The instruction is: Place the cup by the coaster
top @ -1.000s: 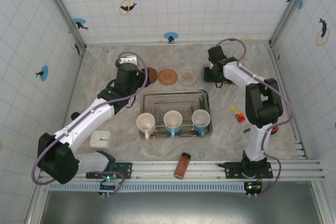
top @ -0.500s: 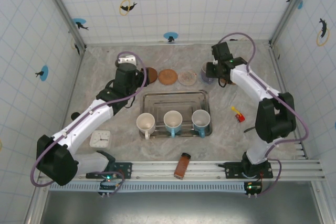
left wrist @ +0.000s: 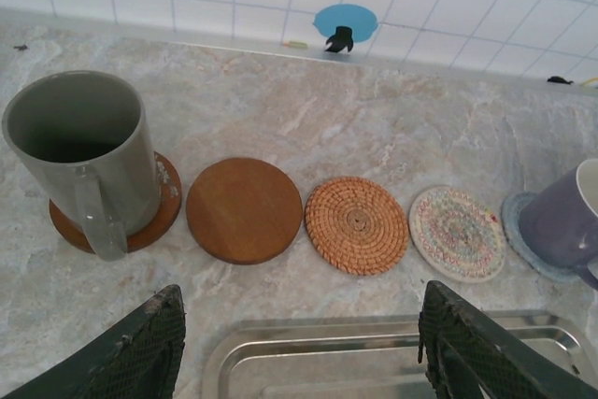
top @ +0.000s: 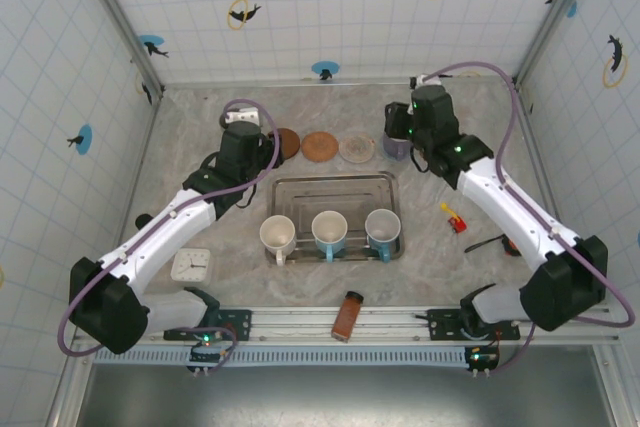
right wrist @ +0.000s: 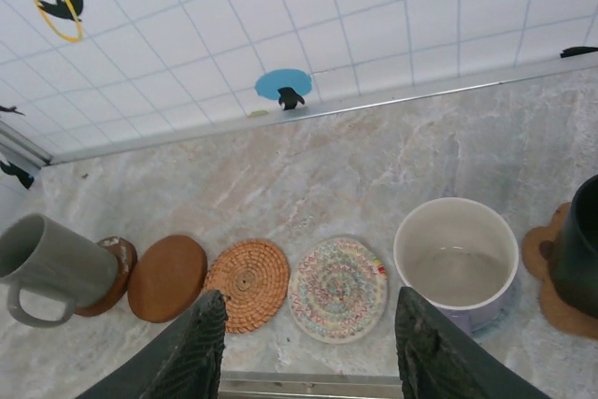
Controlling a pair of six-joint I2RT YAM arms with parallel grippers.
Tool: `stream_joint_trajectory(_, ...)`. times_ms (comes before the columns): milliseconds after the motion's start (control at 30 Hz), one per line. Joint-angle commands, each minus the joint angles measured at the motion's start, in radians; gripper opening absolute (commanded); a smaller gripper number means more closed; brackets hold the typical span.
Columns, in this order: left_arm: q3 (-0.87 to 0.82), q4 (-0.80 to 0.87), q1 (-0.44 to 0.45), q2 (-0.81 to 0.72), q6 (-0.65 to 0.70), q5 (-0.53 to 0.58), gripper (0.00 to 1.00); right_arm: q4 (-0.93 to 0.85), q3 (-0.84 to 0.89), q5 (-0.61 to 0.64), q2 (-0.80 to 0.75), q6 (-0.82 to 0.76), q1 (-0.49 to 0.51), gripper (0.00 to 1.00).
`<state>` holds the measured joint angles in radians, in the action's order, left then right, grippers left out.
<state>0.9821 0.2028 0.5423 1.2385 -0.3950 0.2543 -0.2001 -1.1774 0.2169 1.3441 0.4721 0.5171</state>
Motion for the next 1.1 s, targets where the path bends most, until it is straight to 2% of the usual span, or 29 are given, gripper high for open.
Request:
stream_joint_trajectory(0, 0.056, 0.060, -0.001, -0.030, -0.017, -0.035, 0.66, 0.213, 0.104, 0.030, -0.053, 0.074, 0.029, 0.51)
stream_joint_trajectory(267, 0.138, 0.244, 0.066, -0.071, -0.054, -0.016, 0.64, 0.268, 0.161, 0.012, -0.057, 0.082, 0.068, 0.52)
stream_joint_trajectory(533, 0.198, 0.475, 0.234, -0.083, -0.124, 0.092, 0.64, 0.327, 0.197, -0.029, -0.067, 0.090, 0.077, 0.54)
stream_joint_trajectory(733, 0.200, 0.644, 0.331, -0.077, -0.211, 0.099, 0.60, 0.323, 0.222, -0.007, -0.095, 0.073, 0.076, 0.53)
stream_joint_trajectory(1067, 0.165, 0.917, 0.463, -0.077, -0.367, 0.138, 0.59, 0.323, 0.240, 0.007, -0.105, 0.067, 0.072, 0.53)
